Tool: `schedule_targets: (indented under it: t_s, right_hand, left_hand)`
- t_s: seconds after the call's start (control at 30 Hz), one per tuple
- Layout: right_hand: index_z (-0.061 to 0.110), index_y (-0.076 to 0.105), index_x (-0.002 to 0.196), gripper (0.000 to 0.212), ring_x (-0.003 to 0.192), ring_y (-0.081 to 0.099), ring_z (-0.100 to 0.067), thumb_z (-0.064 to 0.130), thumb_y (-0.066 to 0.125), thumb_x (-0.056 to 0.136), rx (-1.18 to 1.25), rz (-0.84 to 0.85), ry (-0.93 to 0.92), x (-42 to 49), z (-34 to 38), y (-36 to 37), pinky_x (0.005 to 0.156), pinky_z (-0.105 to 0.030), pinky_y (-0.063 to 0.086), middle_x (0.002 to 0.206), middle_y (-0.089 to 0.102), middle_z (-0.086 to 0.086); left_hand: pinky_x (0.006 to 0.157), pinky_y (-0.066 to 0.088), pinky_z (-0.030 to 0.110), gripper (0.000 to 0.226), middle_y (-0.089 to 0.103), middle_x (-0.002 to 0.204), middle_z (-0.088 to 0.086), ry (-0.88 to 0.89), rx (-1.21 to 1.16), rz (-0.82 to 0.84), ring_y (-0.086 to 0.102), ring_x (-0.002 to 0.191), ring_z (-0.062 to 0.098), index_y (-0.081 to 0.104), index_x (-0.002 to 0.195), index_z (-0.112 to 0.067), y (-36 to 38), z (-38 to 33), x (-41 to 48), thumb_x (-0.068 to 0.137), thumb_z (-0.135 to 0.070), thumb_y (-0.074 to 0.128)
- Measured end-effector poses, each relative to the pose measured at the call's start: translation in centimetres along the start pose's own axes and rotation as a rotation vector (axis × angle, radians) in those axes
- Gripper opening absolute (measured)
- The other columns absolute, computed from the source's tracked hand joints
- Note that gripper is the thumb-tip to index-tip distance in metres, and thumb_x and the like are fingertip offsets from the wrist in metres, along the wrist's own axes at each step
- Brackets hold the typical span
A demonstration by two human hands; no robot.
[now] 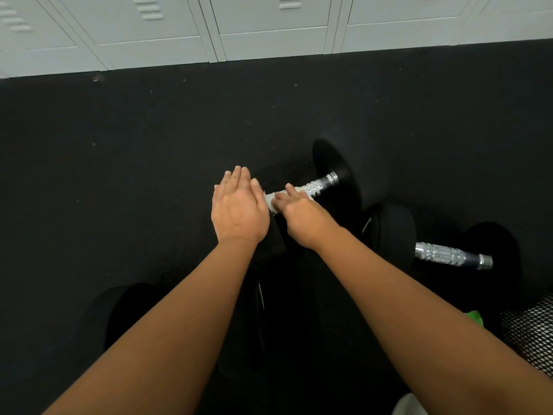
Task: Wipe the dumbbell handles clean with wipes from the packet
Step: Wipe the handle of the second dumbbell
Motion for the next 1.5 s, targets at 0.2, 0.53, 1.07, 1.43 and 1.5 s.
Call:
schedule_targets:
  t_s: [0.2,0.53,1.07,1.43,1.5]
  right_hand:
    - [0.006,0.052,0.127,0.039,0.138,0.030,-0.024,0.001,0.044,0.089,-0.011,0.120,0.003,1.3,0.2,-1.6,0.115,-0.035,0.015,0.135,0.051,-0.013]
    - [0.006,0.054,0.125,0.038,0.135,0.035,-0.024,0.002,0.043,0.089,-0.013,0.077,-0.016,1.2,0.8,-0.9,0.113,-0.036,0.018,0.130,0.055,-0.012]
    - [0.014,0.060,0.113,0.027,0.102,0.060,-0.030,0.010,0.048,0.089,-0.010,0.193,0.110,3.0,-0.3,-2.4,0.075,-0.032,0.044,0.110,0.064,-0.012]
    - [0.016,0.061,0.103,0.022,0.097,0.061,-0.033,0.009,0.047,0.088,0.042,0.168,0.114,2.9,0.2,-2.0,0.077,-0.037,0.049,0.104,0.064,-0.013]
    - [0.014,0.061,0.105,0.022,0.102,0.059,-0.031,0.008,0.046,0.089,0.018,0.125,0.134,2.7,-0.4,-2.1,0.080,-0.034,0.044,0.106,0.064,-0.013]
  left_hand:
    - [0.119,0.016,0.037,0.048,0.038,0.150,0.006,-0.008,-0.003,0.004,0.025,0.142,0.019,0.040,0.141,-0.009,0.0,0.1,0.1,0.101,-0.030,0.024]
    - [0.119,0.014,0.036,0.048,0.036,0.151,0.005,-0.018,0.005,-0.006,0.023,0.143,0.018,0.038,0.142,-0.009,0.1,0.0,-0.2,0.102,-0.030,0.024]
    - [0.119,0.012,0.036,0.049,0.034,0.152,0.005,-0.014,0.016,0.004,0.021,0.144,0.018,0.036,0.143,-0.010,0.1,0.2,-0.1,0.102,-0.031,0.022]
    - [0.119,0.011,0.035,0.048,0.034,0.152,0.003,-0.020,0.017,-0.002,0.020,0.144,0.016,0.037,0.143,-0.012,0.2,0.2,-0.1,0.101,-0.031,0.023]
    - [0.119,0.012,0.035,0.048,0.035,0.151,0.003,-0.017,0.015,-0.004,0.021,0.144,0.016,0.037,0.143,-0.011,0.2,0.2,-0.1,0.101,-0.031,0.023]
Point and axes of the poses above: each hand's wrist, its own x-axis towards the middle knuckle, its own y-axis out of the palm, z = x × y, the point moved 5 cm from there along x, towards the middle knuckle
